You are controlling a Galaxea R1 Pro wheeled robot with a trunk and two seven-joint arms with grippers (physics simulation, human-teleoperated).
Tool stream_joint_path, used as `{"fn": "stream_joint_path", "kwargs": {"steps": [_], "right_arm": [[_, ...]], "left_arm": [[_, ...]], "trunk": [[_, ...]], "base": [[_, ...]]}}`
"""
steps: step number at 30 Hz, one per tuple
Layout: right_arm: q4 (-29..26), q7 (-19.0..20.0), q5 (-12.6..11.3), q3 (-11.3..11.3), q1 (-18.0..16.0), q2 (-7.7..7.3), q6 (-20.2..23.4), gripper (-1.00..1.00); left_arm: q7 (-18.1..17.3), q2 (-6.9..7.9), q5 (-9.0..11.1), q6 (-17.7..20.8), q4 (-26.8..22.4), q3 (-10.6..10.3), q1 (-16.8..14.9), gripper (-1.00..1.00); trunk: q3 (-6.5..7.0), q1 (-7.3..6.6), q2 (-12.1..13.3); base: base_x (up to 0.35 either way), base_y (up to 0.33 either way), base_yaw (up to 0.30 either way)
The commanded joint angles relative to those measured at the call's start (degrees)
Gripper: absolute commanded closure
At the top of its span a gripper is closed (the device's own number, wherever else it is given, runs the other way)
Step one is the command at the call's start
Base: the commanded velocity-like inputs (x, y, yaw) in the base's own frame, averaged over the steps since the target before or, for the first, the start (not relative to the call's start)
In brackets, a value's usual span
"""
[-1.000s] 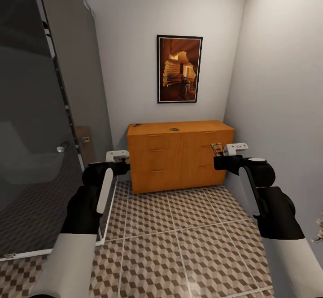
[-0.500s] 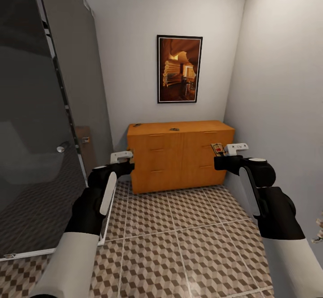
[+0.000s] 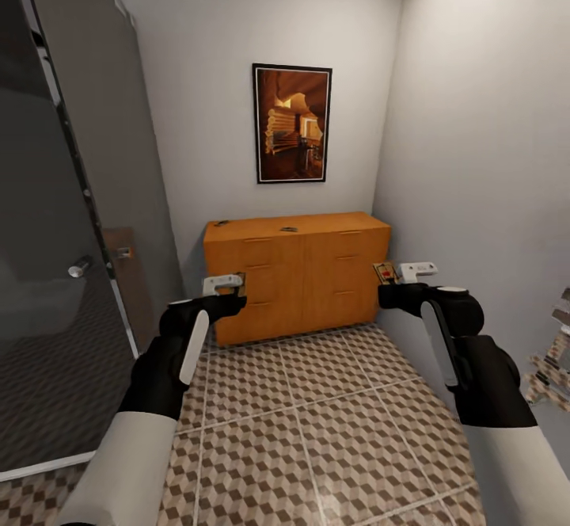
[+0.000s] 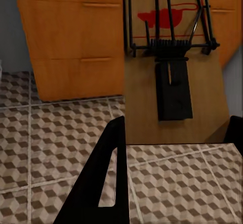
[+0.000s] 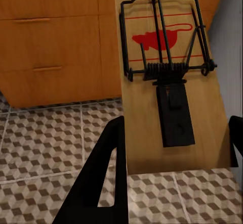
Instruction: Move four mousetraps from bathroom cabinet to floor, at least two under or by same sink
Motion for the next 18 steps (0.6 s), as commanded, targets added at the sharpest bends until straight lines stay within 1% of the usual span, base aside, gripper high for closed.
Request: {"fn": "stream_joint_path", "kwargs": {"steps": [1,6,10,13,16,18], "right_arm": [[-0.1,-0.2,-0.3,-0.8,-0.1,-0.04,0.2,1.00],[0.0,-0.1,-0.4,-1.8,-0.1,-0.05,0.2,1.00],[0.2,-0.2,-0.4,-2.0,0.5,-0.04,0.2,1.00],[0.2,-0.3,-0.5,-2.0,2.4,0.14,0.2,1.00],[0.6,0.2,-1.0,-1.9,4.6,0.26,0.2,1.00],[3.0,0.3,-1.1,-1.8,5.9,0.36,0.2,1.00]], "left_arm": [[0.5,-0.04,0.4,0.3,0.2,0.1,0.0,1.00],[0.5,-0.04,0.7,0.6,1.0,0.1,0.0,1.00],[0.5,-0.04,0.8,0.4,3.7,0.4,0.0,1.00],[0.7,0.64,0.9,-0.1,7.4,0.5,0.3,1.00],[0.7,1.00,1.0,-1.6,11.3,0.6,0.7,1.00],[0.7,1.11,1.5,-3.5,14.2,0.6,0.9,1.00]], "trunk": [[-0.07,0.00,0.0],[-0.06,0.00,0.0],[-0.06,0.00,0.0],[-0.06,0.00,0.0],[-0.06,0.00,0.0],[-0.06,0.00,0.0]], "base": [[0.000,0.000,-0.082],[0.000,0.000,-0.033],[0.000,0.000,-0.006],[0.000,0.000,-0.001],[0.000,0.000,0.000],[0.000,0.000,0.000]]}}
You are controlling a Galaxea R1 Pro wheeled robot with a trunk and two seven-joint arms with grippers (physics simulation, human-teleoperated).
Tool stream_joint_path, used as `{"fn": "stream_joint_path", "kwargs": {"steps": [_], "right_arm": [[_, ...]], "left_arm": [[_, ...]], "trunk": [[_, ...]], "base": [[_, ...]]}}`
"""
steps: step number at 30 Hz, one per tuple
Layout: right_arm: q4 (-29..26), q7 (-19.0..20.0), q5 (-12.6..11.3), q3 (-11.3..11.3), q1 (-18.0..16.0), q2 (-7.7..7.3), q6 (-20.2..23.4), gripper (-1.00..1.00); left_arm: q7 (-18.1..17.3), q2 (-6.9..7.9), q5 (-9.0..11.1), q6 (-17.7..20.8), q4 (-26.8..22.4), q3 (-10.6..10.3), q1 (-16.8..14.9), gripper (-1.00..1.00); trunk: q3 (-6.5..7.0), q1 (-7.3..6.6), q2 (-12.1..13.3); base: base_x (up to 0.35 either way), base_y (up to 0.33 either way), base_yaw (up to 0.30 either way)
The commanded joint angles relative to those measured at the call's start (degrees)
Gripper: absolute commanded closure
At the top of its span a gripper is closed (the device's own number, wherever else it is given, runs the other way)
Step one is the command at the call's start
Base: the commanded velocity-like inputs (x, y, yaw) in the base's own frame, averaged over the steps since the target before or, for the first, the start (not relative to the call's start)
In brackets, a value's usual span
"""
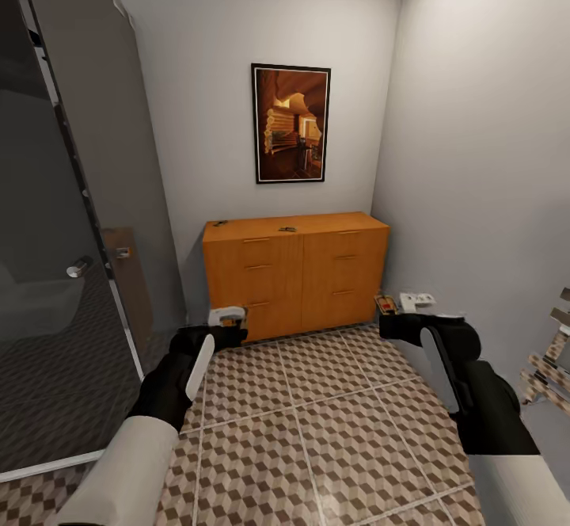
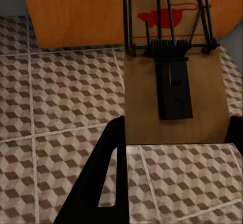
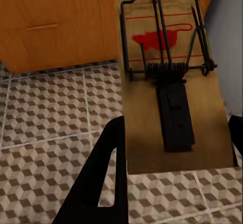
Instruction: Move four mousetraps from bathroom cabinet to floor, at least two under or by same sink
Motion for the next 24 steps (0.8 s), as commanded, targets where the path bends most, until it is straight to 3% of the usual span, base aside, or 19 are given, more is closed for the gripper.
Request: {"fn": "stream_joint_path", "kwargs": {"steps": [1,5,6,8,14,17,20,24], "right_arm": [[1.0,-0.1,-0.4,0.1,0.2,-0.02,0.2,1.00],[8.7,-0.1,0.0,0.3,1.7,0.10,0.2,1.00],[11.0,0.0,0.1,0.3,3.3,0.10,0.2,1.00],[12.6,-0.1,0.2,0.4,6.4,0.12,0.2,1.00],[16.1,0.0,0.3,0.4,13.2,0.18,-1.3,1.00],[19.5,0.0,0.2,0.4,15.2,0.25,-2.9,1.00],[25.1,0.0,0.3,0.4,16.2,0.26,-5.2,1.00],[28.4,0.0,0.2,0.3,16.4,-0.19,-8.7,1.00]], "left_arm": [[0.5,-0.04,0.7,-0.4,0.9,0.1,0.1,1.00],[0.5,0.42,0.9,-7.3,6.9,0.1,2.9,1.00],[0.6,0.56,1.0,-10.9,8.2,0.1,5.0,1.00],[0.6,0.65,1.1,-14.5,9.2,0.1,8.3,1.00],[1.0,0.63,1.3,-17.4,12.3,0.1,14.1,1.00],[1.1,0.71,1.2,-19.9,17.7,0.1,15.3,1.00],[1.0,0.81,1.2,-27.0,24.4,0.4,15.8,1.00],[0.8,0.94,1.1,-31.9,27.4,0.8,15.9,1.00]], "trunk": [[-0.06,0.00,0.0],[-0.06,0.00,0.0],[-0.06,0.00,0.0],[-0.06,0.00,0.0],[-0.05,0.00,0.0],[-0.01,0.00,0.0],[0.07,0.00,0.0],[0.20,0.00,0.0]], "base": [[0.000,0.000,0.000],[0.000,0.000,0.000],[0.000,0.000,0.000],[0.000,0.000,0.000],[0.000,0.000,-0.008],[0.000,0.000,-0.126],[0.000,0.000,-0.209],[0.000,0.000,-0.257]]}}
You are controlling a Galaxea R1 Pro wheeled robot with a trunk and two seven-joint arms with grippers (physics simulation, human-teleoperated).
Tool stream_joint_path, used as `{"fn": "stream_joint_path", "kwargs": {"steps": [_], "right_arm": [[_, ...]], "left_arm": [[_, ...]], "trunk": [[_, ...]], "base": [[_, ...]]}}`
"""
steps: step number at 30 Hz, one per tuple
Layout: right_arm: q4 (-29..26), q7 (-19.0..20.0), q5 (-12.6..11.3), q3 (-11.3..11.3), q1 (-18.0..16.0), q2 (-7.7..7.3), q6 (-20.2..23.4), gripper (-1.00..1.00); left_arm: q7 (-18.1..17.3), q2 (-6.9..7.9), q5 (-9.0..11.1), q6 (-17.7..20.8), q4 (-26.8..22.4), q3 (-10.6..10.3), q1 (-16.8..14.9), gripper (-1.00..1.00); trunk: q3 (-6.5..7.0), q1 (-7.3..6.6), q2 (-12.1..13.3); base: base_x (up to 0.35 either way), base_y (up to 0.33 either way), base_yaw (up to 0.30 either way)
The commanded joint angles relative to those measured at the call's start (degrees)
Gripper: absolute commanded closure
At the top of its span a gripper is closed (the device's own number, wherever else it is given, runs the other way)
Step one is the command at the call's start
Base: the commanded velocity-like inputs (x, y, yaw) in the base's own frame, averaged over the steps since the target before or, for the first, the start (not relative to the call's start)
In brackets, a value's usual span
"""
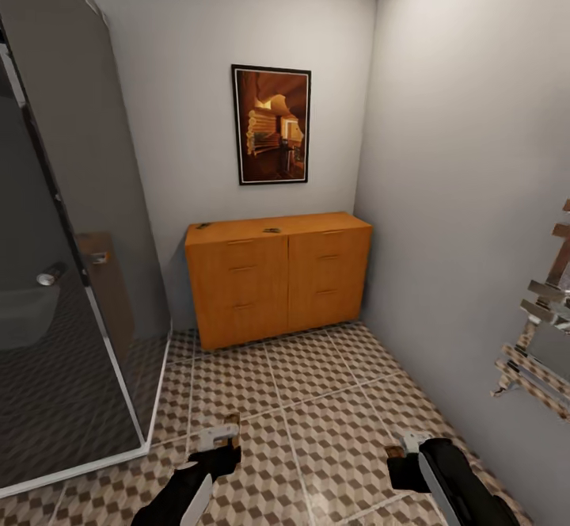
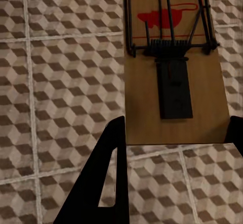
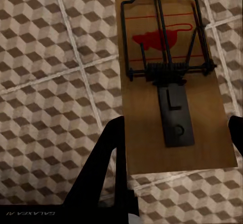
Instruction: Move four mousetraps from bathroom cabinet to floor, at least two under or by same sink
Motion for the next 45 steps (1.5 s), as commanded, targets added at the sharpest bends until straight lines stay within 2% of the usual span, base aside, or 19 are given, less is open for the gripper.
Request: {"fn": "stream_joint_path", "kwargs": {"steps": [1,6,7,8,11,15,20,22,23,25,27,37,45], "right_arm": [[0.4,-0.2,-0.5,0.1,0.0,-0.07,-0.1,1.00],[7.5,-0.9,-0.6,-0.3,0.1,-0.32,-3.6,1.00],[9.9,-1.0,-0.7,-0.3,0.1,-0.55,-5.7,1.00],[15.1,-1.1,-0.8,-0.4,0.1,-1.46,-10.8,1.00],[23.0,-1.0,-1.0,-1.2,0.1,-2.94,-17.8,1.00],[30.8,-1.0,-1.1,-2.3,0.1,-3.72,-23.2,1.00],[39.8,-0.7,-1.9,-2.6,0.1,-3.93,-30.1,1.00],[43.5,-0.6,-3.4,-2.7,0.1,-3.94,-32.6,1.00],[46.4,-0.4,-5.6,-2.7,0.1,-3.91,-33.6,1.00],[48.5,-0.2,-7.9,-2.7,0.1,-3.79,-34.4,1.00],[49.4,-0.2,-9.0,-2.7,0.1,-3.86,-34.8,1.00],[49.4,0.0,-8.5,-2.5,0.1,-3.00,-35.0,1.00],[49.5,0.0,-8.9,-2.6,0.1,-3.16,-35.0,1.00]], "left_arm": [[0.2,-0.05,0.5,0.0,0.0,0.1,0.0,1.00],[0.2,-0.06,0.7,-1.2,1.2,0.1,0.0,1.00],[0.2,-0.04,0.7,-1.3,1.8,0.1,0.0,1.00],[0.3,0.16,0.6,-1.6,3.9,0.1,0.0,1.00],[0.5,0.56,0.5,-1.7,7.5,0.2,0.0,1.00],[0.3,0.74,0.6,-1.8,10.0,0.1,0.0,1.00],[0.3,0.76,0.5,-1.8,11.5,0.1,0.0,1.00],[0.5,0.72,0.5,-1.7,11.8,0.0,0.0,1.00],[0.6,0.71,0.5,-1.7,11.9,0.0,0.0,1.00],[0.6,0.64,0.5,-1.7,11.9,0.0,0.0,1.00],[0.6,0.47,0.4,-1.6,11.8,0.0,0.0,1.00],[0.4,0.45,0.4,-1.6,11.5,0.1,0.0,1.00],[0.5,0.44,0.5,-1.6,11.5,0.1,0.0,1.00]], "trunk": [[-0.03,0.00,0.0],[0.13,0.00,0.0],[0.16,0.00,0.0],[0.19,0.00,0.0],[0.29,0.00,0.0],[0.42,0.00,0.0],[0.57,0.00,0.0],[0.63,0.00,0.0],[0.65,0.00,0.0],[0.68,0.00,0.0],[0.69,0.00,0.0],[0.69,0.00,0.0],[0.69,0.00,0.0]], "base": [[0.000,0.000,-0.272],[0.000,0.000,-0.278],[0.000,0.000,-0.280],[0.000,0.000,-0.281],[0.000,0.000,-0.281],[0.000,0.000,-0.281],[0.000,0.000,-0.283],[0.000,0.000,-0.287],[0.000,0.000,-0.277],[0.000,0.000,-0.161],[0.000,0.000,-0.042],[0.000,0.000,-0.166],[0.000,0.000,-0.289]]}}
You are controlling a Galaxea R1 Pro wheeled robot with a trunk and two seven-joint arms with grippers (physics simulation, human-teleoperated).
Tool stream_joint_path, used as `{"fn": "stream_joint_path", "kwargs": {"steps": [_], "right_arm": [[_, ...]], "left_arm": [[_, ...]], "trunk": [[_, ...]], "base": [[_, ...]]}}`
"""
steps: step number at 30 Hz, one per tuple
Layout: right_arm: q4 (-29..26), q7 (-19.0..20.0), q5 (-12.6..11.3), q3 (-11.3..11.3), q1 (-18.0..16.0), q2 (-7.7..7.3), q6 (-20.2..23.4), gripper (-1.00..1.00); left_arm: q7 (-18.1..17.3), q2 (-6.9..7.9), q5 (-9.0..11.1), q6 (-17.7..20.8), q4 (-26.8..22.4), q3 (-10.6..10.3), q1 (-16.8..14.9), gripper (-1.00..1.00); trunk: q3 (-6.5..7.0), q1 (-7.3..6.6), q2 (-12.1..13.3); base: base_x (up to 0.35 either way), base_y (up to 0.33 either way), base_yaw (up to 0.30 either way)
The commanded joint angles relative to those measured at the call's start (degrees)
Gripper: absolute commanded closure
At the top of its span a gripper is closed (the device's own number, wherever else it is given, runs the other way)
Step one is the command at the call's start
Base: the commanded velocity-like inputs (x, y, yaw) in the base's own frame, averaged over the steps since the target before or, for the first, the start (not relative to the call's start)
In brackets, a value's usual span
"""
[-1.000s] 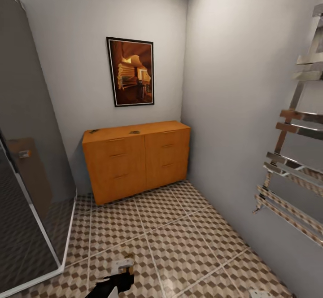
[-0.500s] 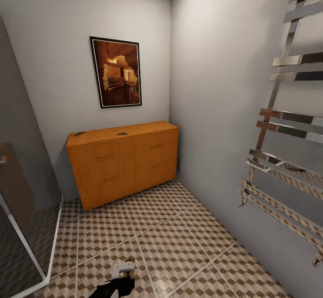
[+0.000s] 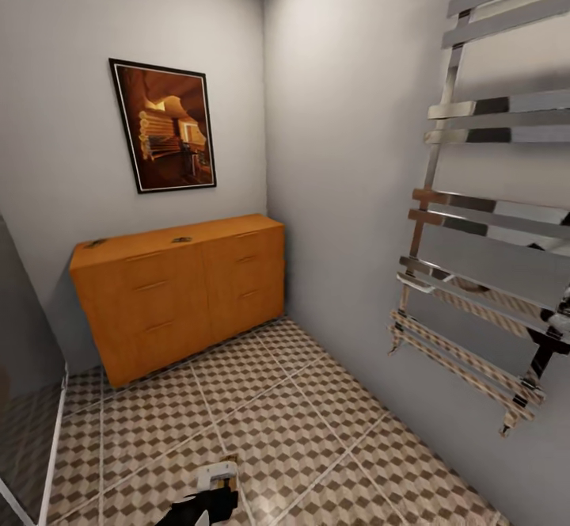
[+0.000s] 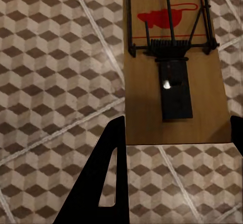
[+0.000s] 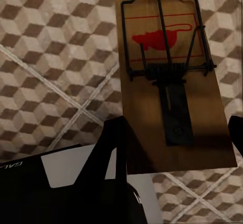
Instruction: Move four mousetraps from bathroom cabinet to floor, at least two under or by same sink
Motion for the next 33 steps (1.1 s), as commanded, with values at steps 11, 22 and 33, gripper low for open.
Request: {"fn": "stream_joint_path", "kwargs": {"steps": [11,22,33], "right_arm": [[0.3,0.1,-0.6,-0.2,0.0,0.17,0.2,1.00],[0.5,0.1,-0.6,-0.1,0.0,0.23,-2.0,1.00],[0.6,0.2,-0.6,-0.1,0.0,0.23,-2.0,1.00]], "left_arm": [[0.3,-0.11,0.5,0.3,-0.1,0.2,0.0,1.00],[0.3,-0.19,0.5,0.4,-0.1,0.2,0.0,1.00],[0.3,-0.20,0.5,0.4,-0.1,0.2,0.0,1.00]], "trunk": [[-0.06,0.00,0.0],[-0.06,0.00,0.0],[-0.06,0.00,0.0]], "base": [[0.000,0.000,-0.291],[0.000,0.000,-0.291],[0.000,0.000,-0.292]]}}
